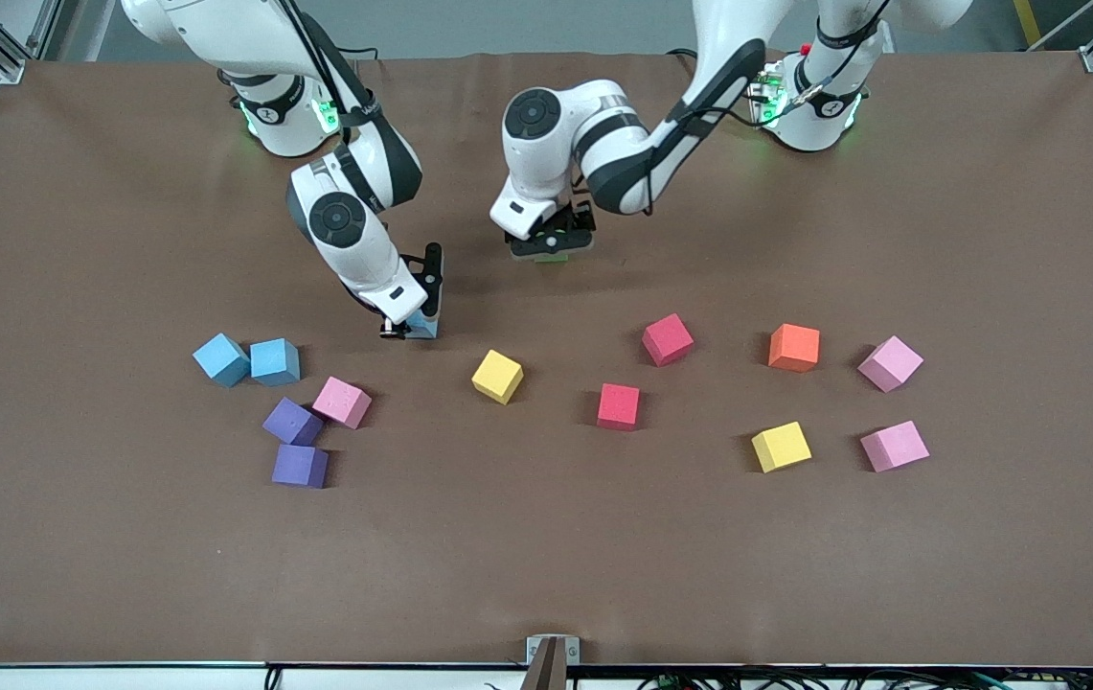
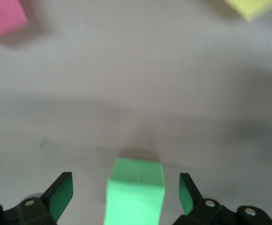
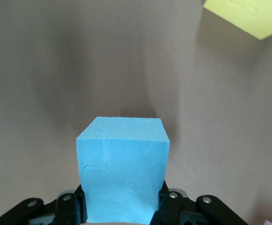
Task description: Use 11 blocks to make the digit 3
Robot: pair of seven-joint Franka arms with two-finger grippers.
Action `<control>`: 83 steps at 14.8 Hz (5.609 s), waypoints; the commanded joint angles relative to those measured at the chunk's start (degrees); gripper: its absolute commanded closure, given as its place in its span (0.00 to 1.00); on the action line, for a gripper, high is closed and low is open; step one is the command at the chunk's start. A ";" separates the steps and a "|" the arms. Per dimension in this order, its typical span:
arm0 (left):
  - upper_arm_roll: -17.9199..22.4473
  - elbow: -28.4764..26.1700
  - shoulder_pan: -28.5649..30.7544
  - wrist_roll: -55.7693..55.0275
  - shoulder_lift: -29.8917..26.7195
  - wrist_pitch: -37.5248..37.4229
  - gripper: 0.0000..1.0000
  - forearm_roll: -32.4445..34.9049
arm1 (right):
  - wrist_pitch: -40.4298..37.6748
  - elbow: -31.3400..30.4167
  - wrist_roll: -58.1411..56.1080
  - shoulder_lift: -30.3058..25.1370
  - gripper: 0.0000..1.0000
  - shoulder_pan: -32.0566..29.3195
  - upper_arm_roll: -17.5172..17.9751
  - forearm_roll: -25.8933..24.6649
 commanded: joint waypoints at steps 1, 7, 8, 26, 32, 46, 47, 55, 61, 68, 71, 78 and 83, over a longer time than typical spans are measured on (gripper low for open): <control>-0.24 0.98 5.96 4.32 -1.17 -0.90 0.00 0.85 | -0.06 -2.19 2.54 -1.81 0.87 2.86 -1.06 0.20; -0.24 6.27 18.01 20.15 1.29 -0.90 0.00 0.85 | -0.06 -2.28 12.92 -1.37 0.87 10.33 -1.06 0.20; -0.24 5.92 19.94 21.55 1.29 -0.90 0.00 0.85 | -0.06 -2.37 13.80 -1.37 0.86 11.21 -0.97 0.20; -0.33 -4.80 24.71 3.04 3.23 0.67 0.07 0.76 | 5.12 -4.83 24.88 -0.15 0.83 23.61 -0.53 0.55; -0.76 -6.57 23.31 -10.58 3.23 3.49 0.65 0.50 | 5.56 -1.84 25.49 2.23 0.81 25.54 -0.62 0.55; -12.27 -15.60 22.43 -59.96 -0.10 10.69 0.83 0.15 | 4.95 1.32 26.20 4.17 0.81 26.60 -0.62 0.55; -12.89 -17.01 22.51 -64.00 -1.33 10.96 0.82 0.15 | 4.95 1.32 26.20 4.25 0.81 26.69 -0.62 0.55; -15.97 -21.42 22.25 -78.88 -3.11 15.34 0.82 0.15 | 4.95 2.29 26.20 5.13 0.81 26.69 -0.62 0.55; -15.97 -22.74 21.38 -84.77 -3.01 18.35 0.82 0.58 | 4.95 2.29 26.20 5.22 0.75 26.60 -0.62 0.55; -15.88 -22.65 19.44 -86.01 -2.05 19.14 0.82 0.76 | 3.72 2.73 25.67 4.52 0.00 25.81 -0.97 0.29; -15.79 -22.65 19.35 -86.10 -1.26 20.28 0.82 0.76 | 1.18 2.64 25.67 1.72 0.00 25.20 -0.97 0.29; -15.53 -22.48 18.29 -86.36 -0.47 21.77 0.82 0.76 | -9.97 2.64 25.67 -6.90 0.00 21.08 -0.97 0.29; -15.53 -22.39 18.21 -86.36 -0.38 21.86 0.82 1.28 | -13.23 4.65 25.67 -10.60 0.00 9.67 -0.97 0.29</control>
